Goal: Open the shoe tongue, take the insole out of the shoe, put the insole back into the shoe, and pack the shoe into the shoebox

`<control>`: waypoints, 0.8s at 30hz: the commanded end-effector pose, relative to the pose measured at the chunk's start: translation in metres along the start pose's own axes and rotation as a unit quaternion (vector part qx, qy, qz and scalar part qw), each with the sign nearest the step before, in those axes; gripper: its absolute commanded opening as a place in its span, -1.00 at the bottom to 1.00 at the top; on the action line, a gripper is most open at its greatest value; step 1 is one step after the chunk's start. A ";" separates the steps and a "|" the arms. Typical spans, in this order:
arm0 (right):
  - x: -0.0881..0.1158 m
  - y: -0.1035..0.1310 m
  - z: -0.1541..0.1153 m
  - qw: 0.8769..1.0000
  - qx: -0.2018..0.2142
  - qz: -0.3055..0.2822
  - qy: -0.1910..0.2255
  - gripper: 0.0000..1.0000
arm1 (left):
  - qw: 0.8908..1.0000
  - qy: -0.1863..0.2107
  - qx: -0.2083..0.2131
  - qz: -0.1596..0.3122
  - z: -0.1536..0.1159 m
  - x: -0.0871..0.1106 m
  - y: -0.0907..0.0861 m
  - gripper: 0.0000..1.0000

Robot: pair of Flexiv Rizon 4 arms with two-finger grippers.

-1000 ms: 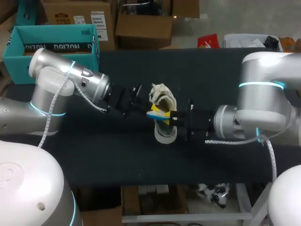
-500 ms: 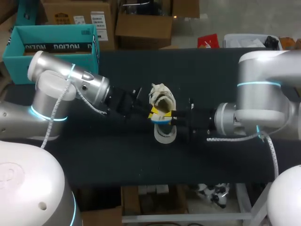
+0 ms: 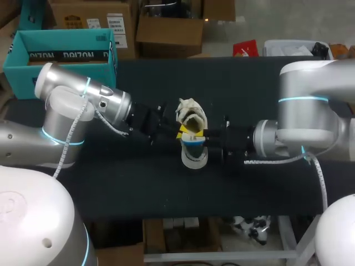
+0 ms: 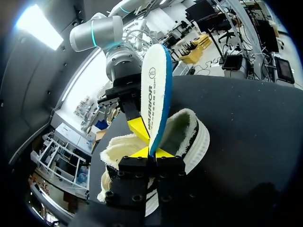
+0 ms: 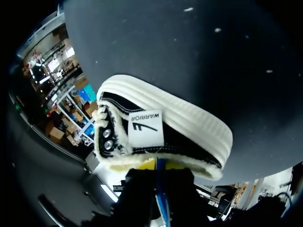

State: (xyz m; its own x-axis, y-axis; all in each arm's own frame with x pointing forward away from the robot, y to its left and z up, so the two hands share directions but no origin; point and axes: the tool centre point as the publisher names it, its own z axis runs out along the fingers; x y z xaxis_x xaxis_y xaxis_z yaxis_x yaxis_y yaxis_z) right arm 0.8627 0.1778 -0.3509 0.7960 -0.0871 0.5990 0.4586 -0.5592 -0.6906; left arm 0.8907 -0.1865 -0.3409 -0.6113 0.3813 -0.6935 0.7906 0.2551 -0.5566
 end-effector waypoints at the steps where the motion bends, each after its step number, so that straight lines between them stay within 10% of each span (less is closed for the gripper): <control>1: 0.002 0.006 0.005 1.000 0.001 0.004 -0.001 -1.00 | 1.000 -0.002 0.004 -0.002 0.004 0.001 0.001 -0.80; 10: 0.000 0.009 0.005 1.000 0.004 0.014 0.002 -1.00 | 0.999 -0.014 0.030 0.015 -0.011 0.006 -0.022 -0.33; 19: 0.003 0.008 0.007 1.000 0.008 0.016 0.000 -1.00 | 0.999 -0.014 0.028 0.028 -0.005 0.006 -0.029 -1.00; 22: 0.000 0.000 0.004 1.000 0.008 0.015 0.000 0.00 | 0.999 -0.013 0.027 0.027 -0.004 0.005 -0.027 -1.00; 24: -0.003 -0.008 0.001 1.000 0.001 0.011 0.001 0.07 | 0.999 -0.013 0.024 0.028 -0.003 0.006 -0.026 -1.00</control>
State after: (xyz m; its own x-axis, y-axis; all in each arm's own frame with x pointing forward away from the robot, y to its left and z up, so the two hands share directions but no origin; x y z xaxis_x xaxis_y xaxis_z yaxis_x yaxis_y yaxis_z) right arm 0.8649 0.1830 -0.3548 0.8067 -0.1013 0.5822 0.4470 -0.5398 -0.7133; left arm 0.8662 -0.1852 -0.3257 -0.5668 0.3743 -0.7339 0.8215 0.1890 -0.5380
